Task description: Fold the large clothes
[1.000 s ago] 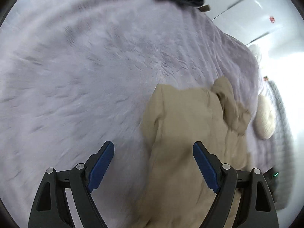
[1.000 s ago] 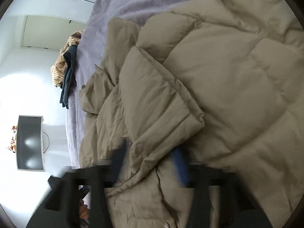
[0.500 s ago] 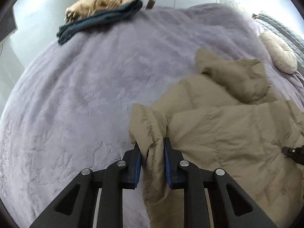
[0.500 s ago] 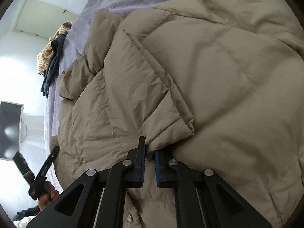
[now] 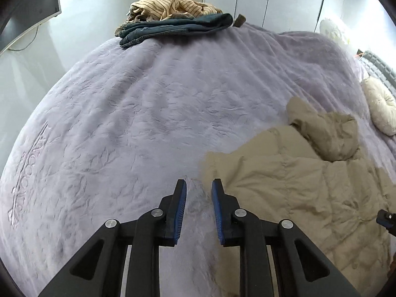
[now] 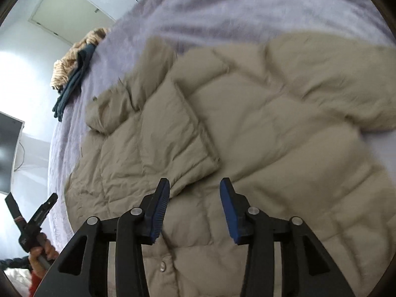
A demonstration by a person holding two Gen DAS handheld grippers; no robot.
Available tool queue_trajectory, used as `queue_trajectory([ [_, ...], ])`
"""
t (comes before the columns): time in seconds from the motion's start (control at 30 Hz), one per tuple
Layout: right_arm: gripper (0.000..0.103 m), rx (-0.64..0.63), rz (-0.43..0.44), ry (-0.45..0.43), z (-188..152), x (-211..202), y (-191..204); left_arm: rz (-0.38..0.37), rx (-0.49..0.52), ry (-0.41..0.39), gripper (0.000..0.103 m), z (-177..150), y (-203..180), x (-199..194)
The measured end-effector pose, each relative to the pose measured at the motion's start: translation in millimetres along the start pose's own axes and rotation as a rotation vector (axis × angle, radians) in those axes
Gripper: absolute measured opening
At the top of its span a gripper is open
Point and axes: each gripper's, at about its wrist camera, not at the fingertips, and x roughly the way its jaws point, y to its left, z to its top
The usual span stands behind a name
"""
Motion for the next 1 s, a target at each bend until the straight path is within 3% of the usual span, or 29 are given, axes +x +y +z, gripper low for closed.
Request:
queue_trajectory([
  [0.03, 0.029, -0.022, 0.001, -0.011, 4, -2, 3, -0.01, 0.004, 0.008, 0.023, -3, -3, -3],
  [0.17, 0.027, -0.126, 0.014, -0.022, 26, 13, 28, -0.032, 0.058, 0.072, 0.023, -23, -30, 9],
  [0.27, 0.026, -0.212, -0.006, -0.039, 44, 35, 48, 0.001, 0.082, 0.091, 0.023, -38, -45, 24],
  [0.37, 0.026, -0.163, -0.03, 0.01, 47, 62, 38, 0.061, 0.127, 0.109, 0.023, -52, -47, 43],
  [0.43, 0.024, -0.091, -0.007, 0.055, 39, 77, 21, 0.067, 0.116, 0.122, 0.023, -54, -42, 51],
  [0.5, 0.024, -0.099, 0.0, 0.042, 31, 80, 16, 0.059, 0.108, 0.128, 0.023, -52, -40, 54],
  [0.7, 0.027, -0.101, 0.0, 0.043, 35, 63, 26, 0.065, 0.077, 0.142, 0.023, -45, -42, 41],
  [0.83, 0.046, -0.066, 0.05, 0.034, 26, 30, 19, 0.062, 0.065, 0.133, 0.023, -43, -49, 17],
  [1.0, 0.047, -0.013, 0.065, 0.071, 1, 2, 3, 0.001, 0.018, 0.141, 0.023, -50, -68, -13],
])
